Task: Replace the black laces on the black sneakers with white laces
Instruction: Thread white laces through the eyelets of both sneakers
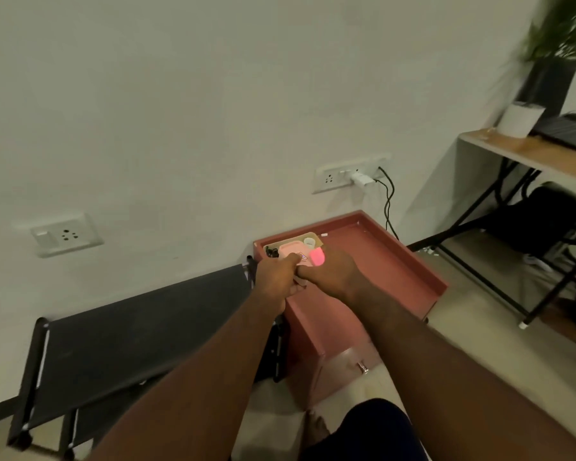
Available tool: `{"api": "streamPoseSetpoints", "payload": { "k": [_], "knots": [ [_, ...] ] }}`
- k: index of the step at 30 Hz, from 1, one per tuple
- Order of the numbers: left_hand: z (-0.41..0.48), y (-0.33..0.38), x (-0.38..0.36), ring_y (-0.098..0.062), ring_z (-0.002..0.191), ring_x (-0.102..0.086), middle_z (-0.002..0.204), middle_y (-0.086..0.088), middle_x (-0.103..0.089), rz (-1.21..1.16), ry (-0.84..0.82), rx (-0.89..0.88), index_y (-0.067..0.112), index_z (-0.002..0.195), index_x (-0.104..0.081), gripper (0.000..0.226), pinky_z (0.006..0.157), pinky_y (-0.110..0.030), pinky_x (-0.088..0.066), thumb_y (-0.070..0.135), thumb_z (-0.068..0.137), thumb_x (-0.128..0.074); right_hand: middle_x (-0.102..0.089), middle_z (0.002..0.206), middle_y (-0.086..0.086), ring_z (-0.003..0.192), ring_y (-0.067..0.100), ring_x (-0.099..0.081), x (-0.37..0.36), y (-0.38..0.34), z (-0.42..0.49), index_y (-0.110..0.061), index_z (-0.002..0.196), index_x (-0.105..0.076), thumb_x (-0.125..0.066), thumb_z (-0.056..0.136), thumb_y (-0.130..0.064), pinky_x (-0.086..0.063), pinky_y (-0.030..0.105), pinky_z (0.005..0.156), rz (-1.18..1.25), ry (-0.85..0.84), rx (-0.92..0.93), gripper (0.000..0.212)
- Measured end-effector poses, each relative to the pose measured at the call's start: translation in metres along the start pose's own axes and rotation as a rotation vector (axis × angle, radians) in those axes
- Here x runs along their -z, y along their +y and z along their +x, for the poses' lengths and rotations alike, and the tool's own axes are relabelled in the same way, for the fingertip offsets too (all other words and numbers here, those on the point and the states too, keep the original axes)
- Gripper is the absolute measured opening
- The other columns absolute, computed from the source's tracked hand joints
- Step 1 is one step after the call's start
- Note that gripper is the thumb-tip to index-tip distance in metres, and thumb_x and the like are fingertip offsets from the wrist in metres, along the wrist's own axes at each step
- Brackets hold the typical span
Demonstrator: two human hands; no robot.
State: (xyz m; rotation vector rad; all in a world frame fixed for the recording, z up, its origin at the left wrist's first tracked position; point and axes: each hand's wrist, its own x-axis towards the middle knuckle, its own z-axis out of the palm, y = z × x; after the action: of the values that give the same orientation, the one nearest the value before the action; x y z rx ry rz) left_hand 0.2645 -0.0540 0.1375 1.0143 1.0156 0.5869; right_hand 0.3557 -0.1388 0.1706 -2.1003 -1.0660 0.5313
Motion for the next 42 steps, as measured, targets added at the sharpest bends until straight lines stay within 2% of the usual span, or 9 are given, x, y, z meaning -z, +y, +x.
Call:
{"api": "streamPoseSetpoints", "payload": {
  "k": [5, 12, 19, 21, 23, 25, 30, 37, 42],
  "knots": [
    [0.023, -0.011, 0.008, -0.03, 0.09, -0.072, 0.104, -0.018, -0.072, -0.03, -0.048, 0.025, 0.001, 0.12, -0.062, 0.033, 0.07, -0.041, -0.062, 0.016, 0.091, -0.068, -0.064, 0.076, -0.005, 0.064, 0.005, -0.056, -0.011, 0.003, 0.01, -0.019, 0.083, -0.067, -0.075, 0.074, -0.037, -0.034, 0.011, 0.048, -0.04, -0.005, 0.006, 0.021],
    [0.059, -0.028, 0.036, -0.025, 0.086, -0.072, 0.101, -0.017, -0.071, -0.015, -0.053, 0.03, 0.001, 0.119, -0.061, 0.032, 0.079, -0.047, -0.061, 0.018, 0.093, -0.068, -0.049, 0.071, -0.004, 0.063, 0.011, -0.043, -0.05, 0.015, 0.043, -0.013, 0.086, -0.054, -0.082, 0.08, -0.035, -0.024, 0.023, 0.05, -0.137, -0.06, -0.056, 0.036],
    [0.122, -0.048, 0.038, -0.024, 0.088, -0.071, 0.106, -0.014, -0.07, 0.047, -0.078, 0.05, 0.005, 0.117, -0.061, 0.034, 0.066, -0.032, -0.06, 0.027, 0.092, -0.069, -0.059, 0.084, -0.003, 0.079, 0.019, -0.056, -0.092, 0.053, 0.085, -0.014, 0.099, -0.06, -0.076, 0.083, -0.039, -0.032, 0.02, 0.053, -0.085, -0.007, -0.141, 0.034],
    [0.143, -0.048, 0.033, -0.023, 0.09, -0.068, 0.109, -0.011, -0.068, 0.184, -0.026, -0.021, 0.008, 0.12, -0.059, 0.035, 0.071, -0.035, -0.06, 0.031, 0.094, -0.063, -0.063, 0.105, -0.001, 0.093, 0.017, -0.059, -0.093, 0.06, 0.105, -0.011, 0.125, -0.058, -0.079, 0.082, -0.037, -0.04, 0.017, 0.063, 0.032, 0.044, -0.176, 0.055],
    [0.161, -0.048, 0.034, -0.026, 0.102, -0.065, 0.116, -0.011, -0.066, 0.506, 0.023, -0.219, 0.01, 0.13, -0.054, 0.04, 0.088, -0.042, -0.055, 0.029, 0.095, -0.058, -0.06, 0.12, 0.003, 0.102, 0.017, -0.059, -0.09, 0.065, 0.125, -0.01, 0.137, -0.051, -0.081, 0.081, -0.037, -0.049, 0.026, 0.082, 0.11, 0.1, -0.196, 0.069],
    [0.177, -0.051, 0.037, -0.027, 0.114, -0.058, 0.127, -0.011, -0.06, 0.791, -0.009, -0.415, 0.011, 0.136, -0.049, 0.043, 0.098, -0.043, -0.049, 0.025, 0.096, -0.056, -0.059, 0.125, 0.005, 0.104, 0.018, -0.059, -0.086, 0.076, 0.149, -0.014, 0.137, -0.053, -0.082, 0.081, -0.035, -0.052, 0.034, 0.091, 0.127, 0.128, -0.208, 0.067],
    [0.21, -0.066, 0.04, -0.024, 0.135, -0.037, 0.145, -0.009, -0.043, 1.314, -0.154, -0.694, 0.013, 0.145, -0.04, 0.048, 0.114, -0.039, -0.03, 0.027, 0.1, -0.048, -0.06, 0.134, 0.004, 0.113, 0.019, -0.058, -0.075, 0.105, 0.194, -0.018, 0.134, -0.059, -0.082, 0.078, -0.043, -0.047, 0.032, 0.096, -0.069, 0.093, -0.237, 0.066],
    [0.241, -0.096, 0.03, -0.028, 0.152, -0.005, 0.163, -0.014, -0.014, 1.563, -0.221, -0.617, 0.011, 0.156, -0.015, 0.057, 0.123, -0.045, -0.003, 0.033, 0.105, -0.028, -0.061, 0.135, 0.007, 0.115, 0.026, -0.06, -0.095, 0.129, 0.222, -0.017, 0.139, -0.055, -0.079, 0.08, -0.045, -0.05, 0.037, 0.096, -0.372, -0.031, -0.203, 0.069],
    [0.242, -0.101, 0.033, -0.027, 0.152, 0.0, 0.163, -0.014, -0.013, 1.59, -0.216, -0.642, 0.01, 0.155, -0.019, 0.057, 0.122, -0.045, 0.005, 0.033, 0.104, -0.024, -0.062, 0.133, 0.005, 0.116, 0.025, -0.059, -0.11, 0.133, 0.232, -0.022, 0.139, -0.056, -0.078, 0.08, -0.047, -0.049, 0.036, 0.095, -0.425, -0.015, -0.186, 0.067]
  ]
}}
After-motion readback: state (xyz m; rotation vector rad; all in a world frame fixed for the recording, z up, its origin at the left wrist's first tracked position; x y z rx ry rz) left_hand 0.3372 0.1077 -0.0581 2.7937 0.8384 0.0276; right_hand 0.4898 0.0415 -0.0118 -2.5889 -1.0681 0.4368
